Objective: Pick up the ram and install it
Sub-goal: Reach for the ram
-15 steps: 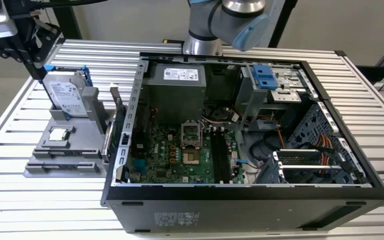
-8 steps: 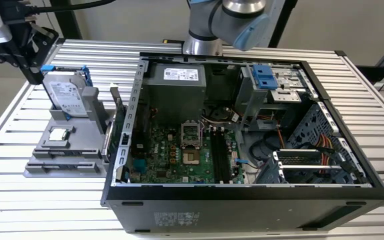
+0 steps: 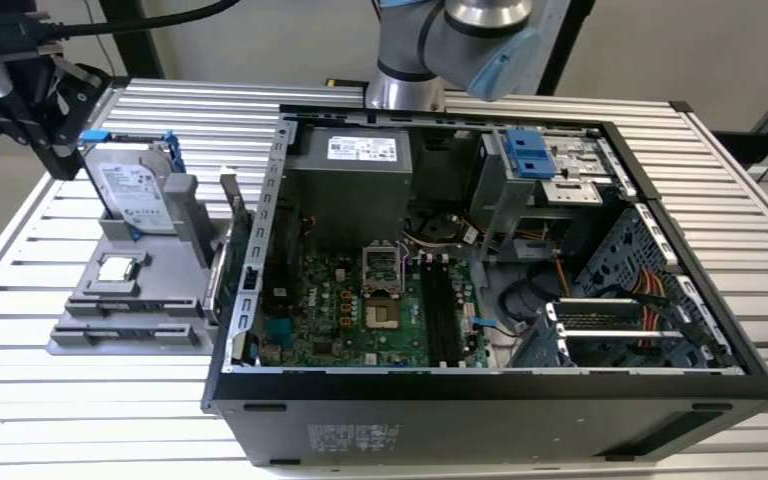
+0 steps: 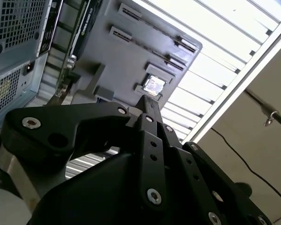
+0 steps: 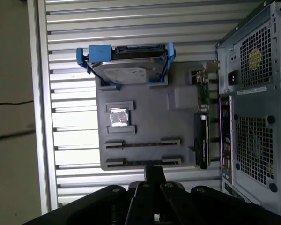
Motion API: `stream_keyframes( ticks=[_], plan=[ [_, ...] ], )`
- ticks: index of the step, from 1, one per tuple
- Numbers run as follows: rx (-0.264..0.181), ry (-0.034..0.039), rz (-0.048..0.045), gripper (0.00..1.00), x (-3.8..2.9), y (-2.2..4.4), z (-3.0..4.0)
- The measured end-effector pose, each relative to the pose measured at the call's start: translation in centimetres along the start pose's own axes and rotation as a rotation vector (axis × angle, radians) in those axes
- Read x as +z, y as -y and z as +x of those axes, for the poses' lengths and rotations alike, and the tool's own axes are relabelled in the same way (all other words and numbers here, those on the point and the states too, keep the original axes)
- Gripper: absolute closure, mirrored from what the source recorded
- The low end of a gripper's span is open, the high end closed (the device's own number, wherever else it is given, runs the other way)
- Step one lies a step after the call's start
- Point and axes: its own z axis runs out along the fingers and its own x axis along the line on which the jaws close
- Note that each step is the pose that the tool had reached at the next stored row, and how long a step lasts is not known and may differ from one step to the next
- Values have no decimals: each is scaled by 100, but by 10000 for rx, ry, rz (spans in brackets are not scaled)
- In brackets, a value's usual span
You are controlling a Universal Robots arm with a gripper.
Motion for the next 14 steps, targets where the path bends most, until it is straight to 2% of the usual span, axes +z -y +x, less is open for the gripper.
stream_keyframes(
  ticks=[14],
  plan=[
    [0,1,0,100,-9,201,-14]
  ],
)
